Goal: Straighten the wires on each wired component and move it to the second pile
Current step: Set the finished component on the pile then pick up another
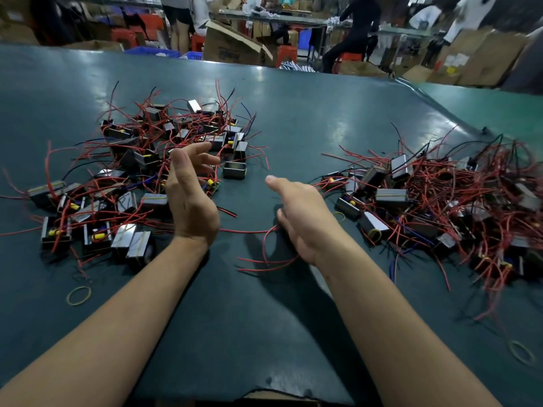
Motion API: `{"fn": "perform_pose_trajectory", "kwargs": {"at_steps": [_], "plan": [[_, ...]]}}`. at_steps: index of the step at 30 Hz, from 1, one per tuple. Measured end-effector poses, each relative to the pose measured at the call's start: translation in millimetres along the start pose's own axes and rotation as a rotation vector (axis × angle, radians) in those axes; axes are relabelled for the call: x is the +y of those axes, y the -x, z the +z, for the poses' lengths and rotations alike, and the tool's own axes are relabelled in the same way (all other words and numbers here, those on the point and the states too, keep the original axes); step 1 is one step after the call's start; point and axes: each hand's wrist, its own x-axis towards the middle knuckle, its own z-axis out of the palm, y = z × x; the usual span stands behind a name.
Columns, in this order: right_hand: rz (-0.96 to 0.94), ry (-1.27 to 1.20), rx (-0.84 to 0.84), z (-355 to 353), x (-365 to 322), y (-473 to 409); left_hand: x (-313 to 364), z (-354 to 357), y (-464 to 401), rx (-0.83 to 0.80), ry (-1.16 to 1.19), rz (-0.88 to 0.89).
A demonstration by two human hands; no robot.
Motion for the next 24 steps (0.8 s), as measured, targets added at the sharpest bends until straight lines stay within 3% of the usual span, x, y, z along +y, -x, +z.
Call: {"fn": "perform_pose_trajectory", "kwargs": {"at_steps": [3,6,9,12,14,24], "plan": [[-0.099,0.393,0.111,-10,6,-7,-1,-1,0,0.002,-0.045,0.010],[-0.114,0.361,0.208,-32,6,-20,-4,-1,-2,-0.046,-0.129,-0.039],[-0.115,0.293,0.269,-48,4,-27,-7,-2,-3,-0.295,-0.374,-0.044],[-0.122,0.292,0.296,-57,8,-32,-8,-1,1,-0.602,-0.644,0.131],[-0.138,0.314,0.314,-58,9,-35,-8,0,3,-0.690,-0.720,0.156],[-0.118,0.406,0.468,-80,9,-48,-5,-1,1,-0.406,-0.638,0.065]]}}
